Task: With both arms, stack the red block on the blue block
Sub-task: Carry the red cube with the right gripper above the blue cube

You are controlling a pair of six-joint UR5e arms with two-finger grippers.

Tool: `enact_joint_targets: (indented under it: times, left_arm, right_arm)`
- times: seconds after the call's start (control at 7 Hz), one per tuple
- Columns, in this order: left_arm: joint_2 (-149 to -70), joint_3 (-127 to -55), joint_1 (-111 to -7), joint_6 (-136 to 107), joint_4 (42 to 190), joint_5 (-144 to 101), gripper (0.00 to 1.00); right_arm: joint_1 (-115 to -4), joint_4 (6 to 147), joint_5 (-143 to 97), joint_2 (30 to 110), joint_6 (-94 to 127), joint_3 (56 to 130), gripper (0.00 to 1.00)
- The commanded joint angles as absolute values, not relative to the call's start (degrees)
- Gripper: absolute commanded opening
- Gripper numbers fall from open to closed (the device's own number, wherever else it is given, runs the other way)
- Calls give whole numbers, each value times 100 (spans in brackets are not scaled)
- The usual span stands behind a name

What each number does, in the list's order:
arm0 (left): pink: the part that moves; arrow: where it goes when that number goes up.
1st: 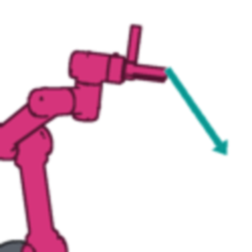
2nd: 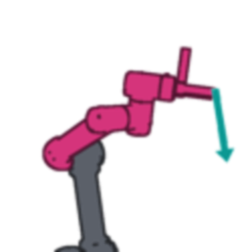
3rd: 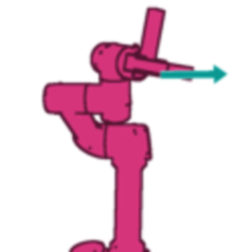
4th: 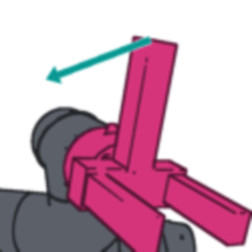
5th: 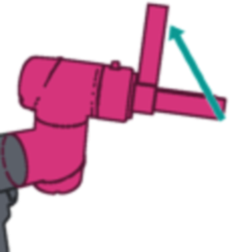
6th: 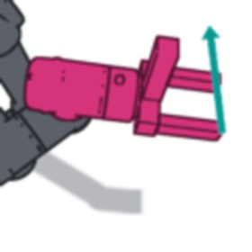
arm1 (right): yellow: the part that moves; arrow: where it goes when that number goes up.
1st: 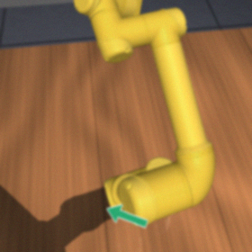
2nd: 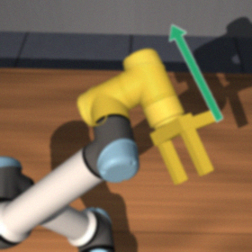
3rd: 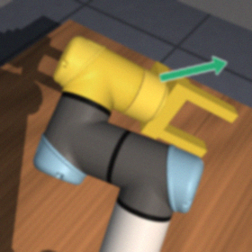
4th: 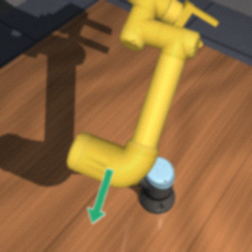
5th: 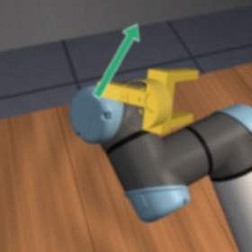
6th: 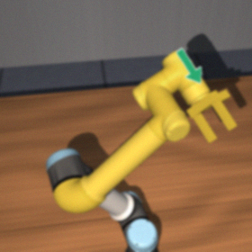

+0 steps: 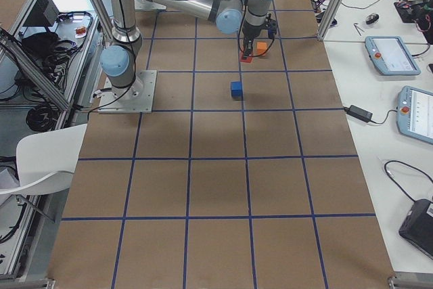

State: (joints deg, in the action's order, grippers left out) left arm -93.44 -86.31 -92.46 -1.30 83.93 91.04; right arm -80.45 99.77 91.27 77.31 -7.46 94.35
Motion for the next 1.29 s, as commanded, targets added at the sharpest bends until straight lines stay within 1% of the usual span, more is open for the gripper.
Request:
enact_joint_targets:
  times: [0.0, 0.14, 0.71, 1.14]
  left_arm:
    - [-9334, -8631, -9246, -132, 8394, 9097, 100]
    - [-9334, -8622, -9246, -132, 8385, 9097, 100]
    - [-9343, -8587, -9246, -132, 8385, 9097, 100]
    - [-9316, -8657, -9290, -132, 8394, 9097, 100]
  right_arm:
    - [-7691, 10054, 9150, 7734, -1466, 9667, 0]
    - [-7664, 10342, 9115, 7734, -1842, 9772, 0]
    - [-7568, 12063, 9141, 7734, -2179, 10773, 0]
    - [-7567, 12094, 9088, 7699, -2171, 10854, 0]
